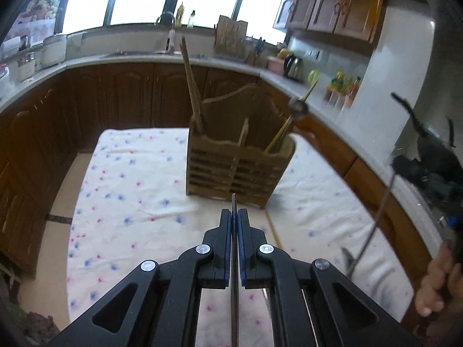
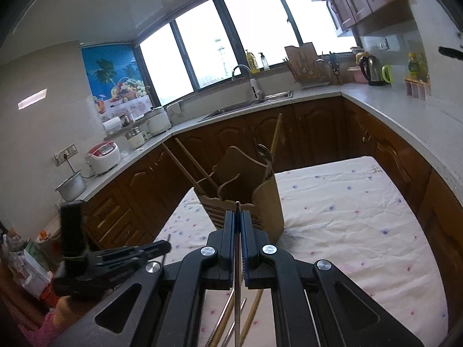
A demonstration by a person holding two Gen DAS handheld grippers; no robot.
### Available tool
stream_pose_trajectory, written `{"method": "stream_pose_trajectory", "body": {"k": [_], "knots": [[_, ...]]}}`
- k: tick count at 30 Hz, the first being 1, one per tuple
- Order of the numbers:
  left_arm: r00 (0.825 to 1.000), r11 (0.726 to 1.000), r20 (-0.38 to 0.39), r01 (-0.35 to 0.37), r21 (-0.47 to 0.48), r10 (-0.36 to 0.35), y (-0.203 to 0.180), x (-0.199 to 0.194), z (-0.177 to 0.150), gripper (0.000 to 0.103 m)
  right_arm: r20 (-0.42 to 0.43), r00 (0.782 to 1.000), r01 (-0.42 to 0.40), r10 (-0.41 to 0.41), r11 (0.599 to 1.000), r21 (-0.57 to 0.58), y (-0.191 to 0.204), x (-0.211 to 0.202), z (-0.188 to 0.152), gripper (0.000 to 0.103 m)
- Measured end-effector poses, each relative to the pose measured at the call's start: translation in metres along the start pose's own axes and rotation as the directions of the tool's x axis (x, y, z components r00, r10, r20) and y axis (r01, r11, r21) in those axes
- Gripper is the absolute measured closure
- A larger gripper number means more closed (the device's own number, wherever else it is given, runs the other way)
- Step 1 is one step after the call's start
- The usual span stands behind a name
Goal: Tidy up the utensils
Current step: 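Lift both held steel chopsticks and carry them above the wooden holder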
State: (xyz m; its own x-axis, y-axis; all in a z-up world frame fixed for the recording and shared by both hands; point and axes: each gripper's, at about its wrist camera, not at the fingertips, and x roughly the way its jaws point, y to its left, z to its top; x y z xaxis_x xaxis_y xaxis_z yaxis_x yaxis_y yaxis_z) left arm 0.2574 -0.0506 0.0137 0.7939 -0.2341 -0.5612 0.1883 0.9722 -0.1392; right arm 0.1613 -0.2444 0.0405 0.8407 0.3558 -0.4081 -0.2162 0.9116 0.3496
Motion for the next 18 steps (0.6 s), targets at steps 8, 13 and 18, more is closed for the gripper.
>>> {"method": "stream_pose_trajectory", "body": {"k": [8, 13, 18], "knots": [[0.996, 0.999, 0.079, 0.036, -0.001, -0.036, 0.006, -0.062, -0.007, 0.101, 0.026, 1.0, -0.014, 0.015, 0.999, -0.03, 0.017, -0.01, 0.007, 0.099], [0.993, 0.999, 0.107, 0.044, -0.013, -0.042, 0.011, -0.074, -0.009, 0.101, 0.036, 0.999, -0.021, 0.023, 0.999, -0.048, 0.027, -0.012, 0.01, 0.099], [0.991, 0.999, 0.127, 0.04, -0.016, -0.037, 0.012, -0.078, -0.01, 0.101, 0.037, 0.999, -0.023, 0.025, 0.998, -0.055, 0.031, -0.011, 0.01, 0.099]]}}
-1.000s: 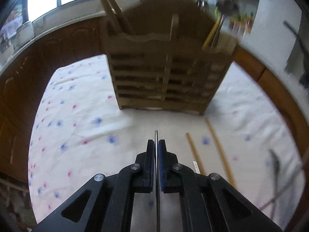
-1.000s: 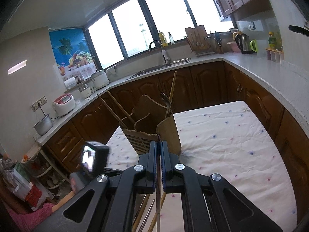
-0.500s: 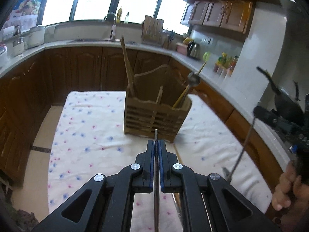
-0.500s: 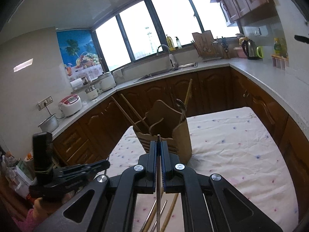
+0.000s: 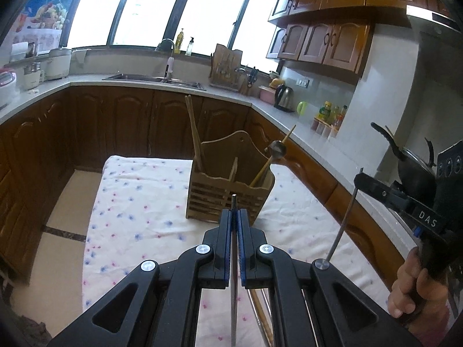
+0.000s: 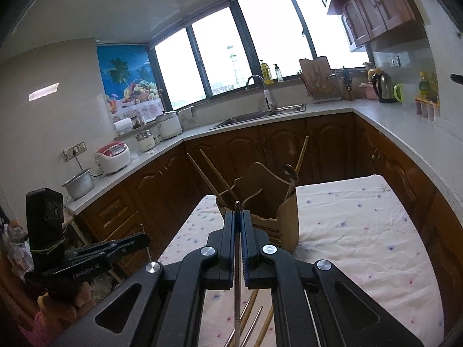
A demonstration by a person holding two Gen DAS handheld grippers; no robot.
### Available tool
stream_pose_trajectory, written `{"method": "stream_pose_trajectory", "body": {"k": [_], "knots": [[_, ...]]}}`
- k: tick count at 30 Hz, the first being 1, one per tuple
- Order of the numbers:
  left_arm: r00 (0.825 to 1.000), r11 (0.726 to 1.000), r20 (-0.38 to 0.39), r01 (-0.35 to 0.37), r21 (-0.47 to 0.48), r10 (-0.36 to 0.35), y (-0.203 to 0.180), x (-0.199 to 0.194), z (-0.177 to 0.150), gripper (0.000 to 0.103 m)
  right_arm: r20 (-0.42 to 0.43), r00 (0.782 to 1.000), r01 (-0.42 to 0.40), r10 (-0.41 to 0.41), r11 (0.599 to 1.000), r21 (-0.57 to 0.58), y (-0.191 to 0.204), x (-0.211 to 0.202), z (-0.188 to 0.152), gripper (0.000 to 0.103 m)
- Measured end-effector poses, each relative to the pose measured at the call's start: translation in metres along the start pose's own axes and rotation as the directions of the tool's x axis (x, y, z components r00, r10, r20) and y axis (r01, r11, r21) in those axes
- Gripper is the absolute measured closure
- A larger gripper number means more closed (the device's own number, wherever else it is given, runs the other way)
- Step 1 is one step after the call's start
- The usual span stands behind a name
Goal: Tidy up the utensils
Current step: 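Lift both held steel chopsticks and carry them above the wooden holder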
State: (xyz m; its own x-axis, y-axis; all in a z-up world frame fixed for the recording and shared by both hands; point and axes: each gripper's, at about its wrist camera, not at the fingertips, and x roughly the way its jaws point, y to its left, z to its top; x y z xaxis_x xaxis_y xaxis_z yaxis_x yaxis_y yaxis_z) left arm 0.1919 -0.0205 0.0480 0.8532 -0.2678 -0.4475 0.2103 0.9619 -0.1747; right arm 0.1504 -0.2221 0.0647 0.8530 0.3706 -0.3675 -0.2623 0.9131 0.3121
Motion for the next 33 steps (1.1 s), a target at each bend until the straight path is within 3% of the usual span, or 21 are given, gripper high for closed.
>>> {"method": "stream_pose_trajectory", "body": {"k": [9, 17, 22, 26, 33], "knots": [[0.999, 1.0, 0.048, -0.008, 0.0, 0.008, 0.004, 0.0, 0.013, 0.101, 0.031, 0.999, 0.013, -0.013, 1.0, 0.008, -0.003, 0.004, 0.009, 0.099], [0.988, 1.0, 0.153, -0.01, 0.017, 0.007, 0.005, 0.006, 0.046, 0.101, 0.128, 0.99, 0.058, -0.062, 0.998, 0.034, -0.015, 0.015, 0.04, 0.099], [0.972, 0.999, 0.234, -0.02, 0.027, 0.013, 0.004, 0.014, 0.071, 0.101, 0.213, 0.973, 0.076, -0.087, 0.995, 0.057, -0.023, 0.027, 0.065, 0.099], [0.949, 0.998, 0.313, -0.047, 0.046, 0.03, 0.002, 0.025, 0.092, 0.101, 0.289, 0.952, 0.081, -0.098, 0.994, 0.07, -0.026, 0.034, 0.084, 0.099], [0.921, 0.996, 0.385, -0.081, 0.033, 0.062, 0.004, 0.056, 0.099, 0.101, 0.353, 0.928, 0.11, -0.118, 0.993, 0.043, -0.024, 0.054, 0.104, 0.099]]}}
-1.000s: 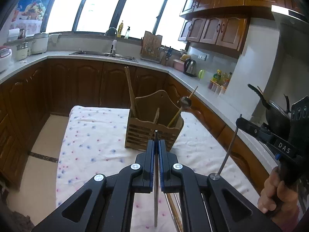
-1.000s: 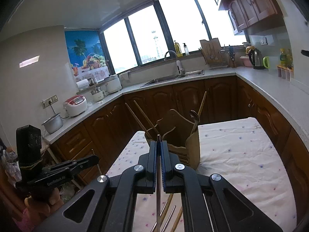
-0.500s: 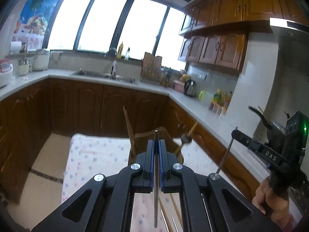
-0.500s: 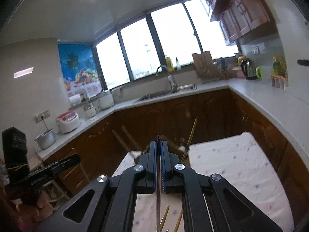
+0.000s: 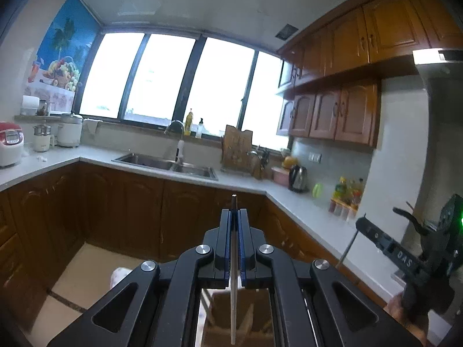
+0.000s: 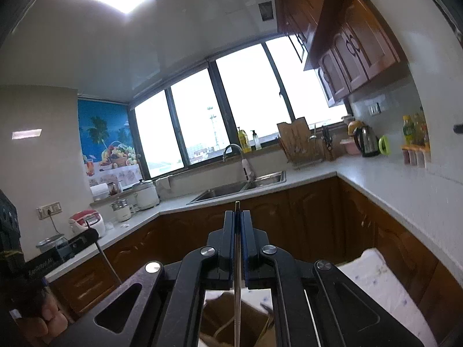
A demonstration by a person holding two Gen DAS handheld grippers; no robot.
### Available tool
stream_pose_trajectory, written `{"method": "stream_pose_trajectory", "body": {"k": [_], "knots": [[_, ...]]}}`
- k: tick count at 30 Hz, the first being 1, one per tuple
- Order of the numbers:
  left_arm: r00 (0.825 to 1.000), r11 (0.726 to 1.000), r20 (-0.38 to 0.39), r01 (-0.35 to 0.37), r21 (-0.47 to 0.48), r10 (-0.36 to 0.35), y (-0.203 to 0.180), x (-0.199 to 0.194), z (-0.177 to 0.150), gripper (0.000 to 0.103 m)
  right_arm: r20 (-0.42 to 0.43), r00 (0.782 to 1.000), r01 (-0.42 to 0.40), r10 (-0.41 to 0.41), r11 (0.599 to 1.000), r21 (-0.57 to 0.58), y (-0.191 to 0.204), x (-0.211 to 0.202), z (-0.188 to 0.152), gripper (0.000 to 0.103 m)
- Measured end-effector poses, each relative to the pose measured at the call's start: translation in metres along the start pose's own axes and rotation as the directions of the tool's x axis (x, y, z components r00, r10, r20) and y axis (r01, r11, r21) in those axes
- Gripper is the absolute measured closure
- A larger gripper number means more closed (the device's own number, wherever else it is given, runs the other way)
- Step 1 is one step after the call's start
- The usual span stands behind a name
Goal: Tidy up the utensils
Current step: 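Lift both held steel chopsticks and carry them above the wooden holder, then open the left tool while the right tool opens, dropping steel chopsticks into holder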
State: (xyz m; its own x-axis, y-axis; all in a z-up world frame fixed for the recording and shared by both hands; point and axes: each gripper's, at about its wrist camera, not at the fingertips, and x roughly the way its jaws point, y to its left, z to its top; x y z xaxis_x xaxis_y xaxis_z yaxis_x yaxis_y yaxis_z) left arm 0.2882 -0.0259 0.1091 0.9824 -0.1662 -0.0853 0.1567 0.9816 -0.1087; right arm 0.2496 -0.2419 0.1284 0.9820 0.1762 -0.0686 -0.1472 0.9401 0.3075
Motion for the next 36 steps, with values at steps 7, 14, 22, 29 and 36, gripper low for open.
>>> {"method": "stream_pose_trajectory", "body": {"k": [7, 14, 22, 29, 36], "knots": [[0.998, 0.998, 0.023, -0.05, -0.044, 0.051, 0.002, 0.033, -0.036, 0.101, 0.014, 1.0, 0.026, -0.026, 0.999, -0.031, -0.001, 0.019, -0.016, 0.099], [0.998, 0.996, -0.007, -0.067, -0.053, 0.067, -0.009, 0.059, -0.08, 0.101, 0.0, 1.0, 0.027, -0.027, 1.0, -0.013, -0.007, 0.029, -0.049, 0.099], [0.992, 0.995, -0.1, -0.088, -0.05, 0.083, -0.008, 0.072, -0.1, 0.101, -0.06, 0.997, 0.051, -0.05, 0.999, 0.011, -0.02, 0.031, -0.082, 0.099], [0.988, 0.996, -0.127, -0.088, -0.029, 0.083, -0.007, 0.077, -0.071, 0.1, -0.124, 0.99, 0.071, -0.067, 0.997, 0.036, -0.032, 0.034, -0.089, 0.099], [0.986, 0.995, -0.145, -0.089, -0.035, 0.083, -0.002, 0.081, -0.063, 0.099, -0.155, 0.986, 0.07, -0.062, 0.997, 0.042, -0.032, 0.038, -0.084, 0.099]]}}
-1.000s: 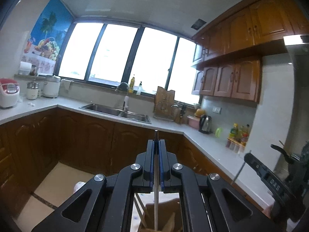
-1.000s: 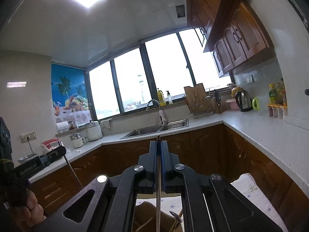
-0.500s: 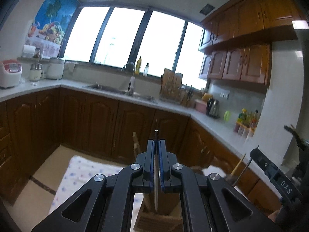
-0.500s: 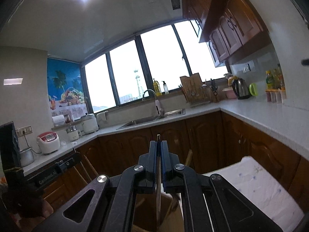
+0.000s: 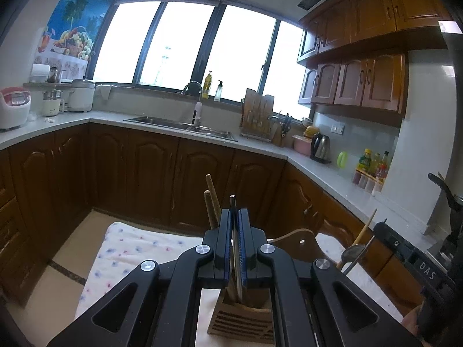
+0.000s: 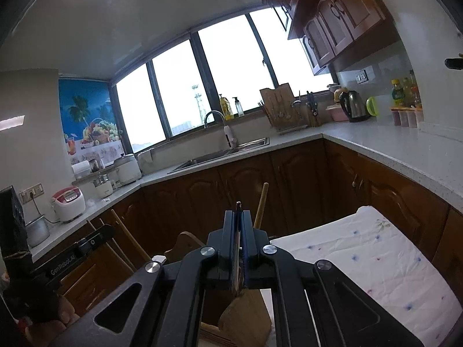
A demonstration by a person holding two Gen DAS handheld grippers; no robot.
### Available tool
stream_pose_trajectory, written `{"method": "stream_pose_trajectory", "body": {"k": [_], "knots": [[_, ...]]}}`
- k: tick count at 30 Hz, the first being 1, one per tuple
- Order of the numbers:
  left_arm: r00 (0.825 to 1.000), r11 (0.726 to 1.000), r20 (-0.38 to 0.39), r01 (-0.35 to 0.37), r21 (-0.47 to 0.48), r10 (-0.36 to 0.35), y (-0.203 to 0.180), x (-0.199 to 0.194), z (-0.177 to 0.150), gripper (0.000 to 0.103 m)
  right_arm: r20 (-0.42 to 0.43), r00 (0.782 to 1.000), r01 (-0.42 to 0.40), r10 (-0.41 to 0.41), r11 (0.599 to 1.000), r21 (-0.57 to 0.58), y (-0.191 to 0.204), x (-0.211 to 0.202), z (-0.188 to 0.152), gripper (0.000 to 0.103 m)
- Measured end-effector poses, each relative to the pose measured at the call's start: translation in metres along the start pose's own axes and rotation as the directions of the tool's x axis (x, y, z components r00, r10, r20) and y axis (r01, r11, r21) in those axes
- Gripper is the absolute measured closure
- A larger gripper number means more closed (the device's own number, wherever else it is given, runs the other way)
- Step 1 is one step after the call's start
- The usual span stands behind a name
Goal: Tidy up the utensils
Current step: 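Open the left tool while the right tool opens, dropping steel chopsticks into holder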
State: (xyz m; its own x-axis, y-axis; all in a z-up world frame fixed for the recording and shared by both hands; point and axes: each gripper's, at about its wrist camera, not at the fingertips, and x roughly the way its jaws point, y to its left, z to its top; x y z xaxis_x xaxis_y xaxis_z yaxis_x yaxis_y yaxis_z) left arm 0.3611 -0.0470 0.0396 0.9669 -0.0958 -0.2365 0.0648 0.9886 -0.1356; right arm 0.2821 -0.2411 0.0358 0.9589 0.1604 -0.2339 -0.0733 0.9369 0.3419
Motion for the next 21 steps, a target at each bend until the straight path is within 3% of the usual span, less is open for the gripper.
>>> {"method": "stream_pose_trajectory", "body": {"k": [6, 9, 10, 13, 14, 15, 17, 21], "knots": [[1.0, 1.0, -0.015, 0.004, -0.015, -0.004, 0.002, 0.004, 0.005, 0.098, -0.007, 1.0, -0.012, 0.012, 1.0, 0.016, -0.003, -0.001, 0.002, 0.094], [1.0, 1.0, -0.012, 0.013, -0.02, -0.013, 0.002, -0.002, 0.009, 0.085, -0.006, 1.0, -0.02, 0.02, 1.0, 0.019, -0.004, -0.004, 0.004, 0.092], [1.0, 1.0, -0.006, 0.009, -0.02, -0.009, 0.003, -0.003, 0.008, 0.078, -0.006, 1.0, -0.02, 0.021, 1.0, 0.023, -0.004, -0.005, 0.005, 0.088], [1.0, 1.0, 0.017, 0.013, -0.012, -0.013, 0.001, -0.013, 0.006, 0.054, 0.009, 0.999, -0.036, 0.036, 0.998, 0.047, -0.007, -0.013, 0.008, 0.05], [1.0, 1.0, 0.027, 0.016, -0.012, -0.016, 0.001, -0.02, 0.008, 0.045, 0.018, 0.999, -0.042, 0.041, 0.998, 0.055, -0.007, -0.017, 0.009, 0.043], [0.999, 1.0, 0.035, 0.018, -0.01, -0.018, 0.0, -0.026, 0.007, 0.041, 0.027, 0.998, -0.053, 0.052, 0.997, 0.063, -0.008, -0.021, 0.01, 0.04], [0.999, 1.0, 0.052, 0.006, -0.005, -0.006, -0.001, -0.037, 0.002, 0.021, 0.039, 0.997, -0.07, 0.068, 0.995, 0.07, -0.009, -0.029, 0.011, 0.027], [0.998, 1.0, 0.066, 0.015, 0.002, -0.015, 0.0, -0.065, -0.009, 0.015, 0.052, 0.996, -0.071, 0.068, 0.995, 0.067, -0.01, -0.046, 0.012, 0.02]]}}
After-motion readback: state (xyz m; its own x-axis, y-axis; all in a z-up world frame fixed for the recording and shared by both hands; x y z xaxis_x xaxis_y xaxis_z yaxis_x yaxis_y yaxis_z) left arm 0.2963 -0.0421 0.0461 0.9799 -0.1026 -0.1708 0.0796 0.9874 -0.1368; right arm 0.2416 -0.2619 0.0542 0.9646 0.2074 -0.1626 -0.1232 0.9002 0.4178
